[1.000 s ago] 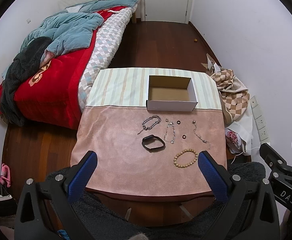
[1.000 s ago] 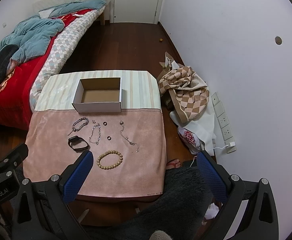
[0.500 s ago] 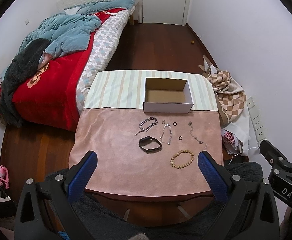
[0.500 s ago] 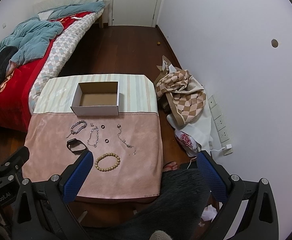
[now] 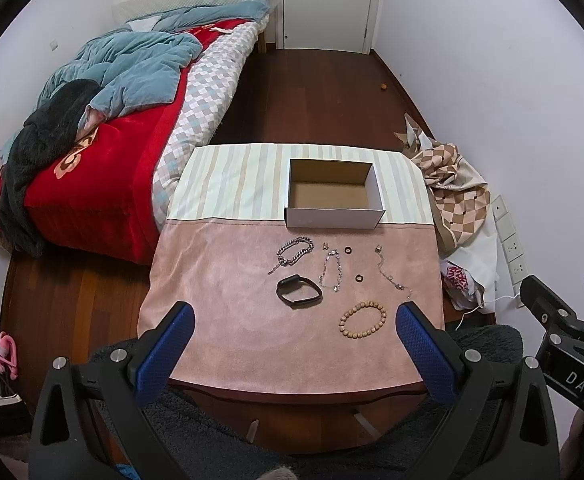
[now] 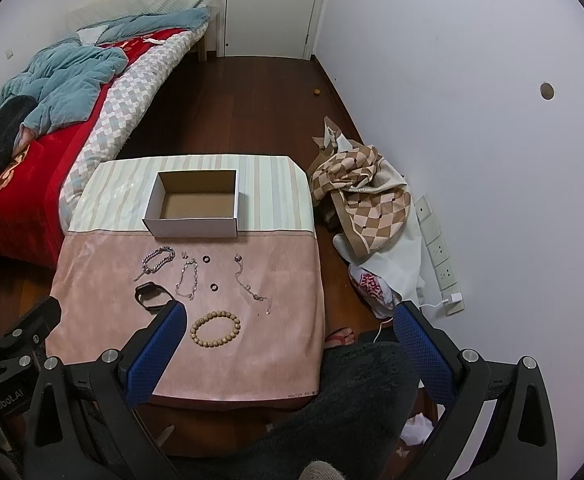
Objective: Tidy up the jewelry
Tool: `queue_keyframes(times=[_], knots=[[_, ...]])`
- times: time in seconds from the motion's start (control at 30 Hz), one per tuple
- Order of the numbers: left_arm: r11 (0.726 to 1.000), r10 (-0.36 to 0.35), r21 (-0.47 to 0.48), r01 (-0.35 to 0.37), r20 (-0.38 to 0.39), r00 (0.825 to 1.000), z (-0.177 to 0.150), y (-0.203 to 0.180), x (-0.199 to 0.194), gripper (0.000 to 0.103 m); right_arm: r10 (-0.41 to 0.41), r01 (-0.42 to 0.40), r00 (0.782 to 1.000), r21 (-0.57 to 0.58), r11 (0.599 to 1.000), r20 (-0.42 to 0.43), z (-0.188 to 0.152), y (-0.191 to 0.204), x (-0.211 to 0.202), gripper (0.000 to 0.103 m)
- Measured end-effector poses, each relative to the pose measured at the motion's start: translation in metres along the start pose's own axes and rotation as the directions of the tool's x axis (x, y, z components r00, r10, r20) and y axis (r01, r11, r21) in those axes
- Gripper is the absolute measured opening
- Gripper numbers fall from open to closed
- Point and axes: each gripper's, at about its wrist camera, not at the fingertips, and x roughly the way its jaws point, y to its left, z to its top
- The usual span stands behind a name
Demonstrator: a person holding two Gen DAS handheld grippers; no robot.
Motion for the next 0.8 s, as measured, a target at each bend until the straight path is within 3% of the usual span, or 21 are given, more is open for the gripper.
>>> queue_keyframes(times=[0.3,0.47,0.63,0.8], knots=[[1.000,-0.007,0.001,0.007,0.000,1.000,0.005,-0.005,0.001,0.103,0.004,-0.004,1.000,0.004,1.000,0.012,0.003,0.000,-0.004,0.103],[1.000,0.001,-0.016,0.000,0.021,1.000,0.014,0.003,0.025,0.103,0.018,-0.018,1.000,0.036,0.999,0.004,0.010,-0.006,0.012,0.103],[0.995,0.102,-0.025,-0.101,0.016,0.995,0.027,0.019,0.070,0.103,0.028,-0.024,0.998,0.067,0.997,-0.053,0.017,-0.005,0.061,0.103],[0.986,0.168,-0.011,-0.169,-0.049,0.984,0.026,0.033,0.135,0.103,0.040,-0.029,0.985,0.066,0.997,-0.168,0.008,0.006,0.138,0.103]])
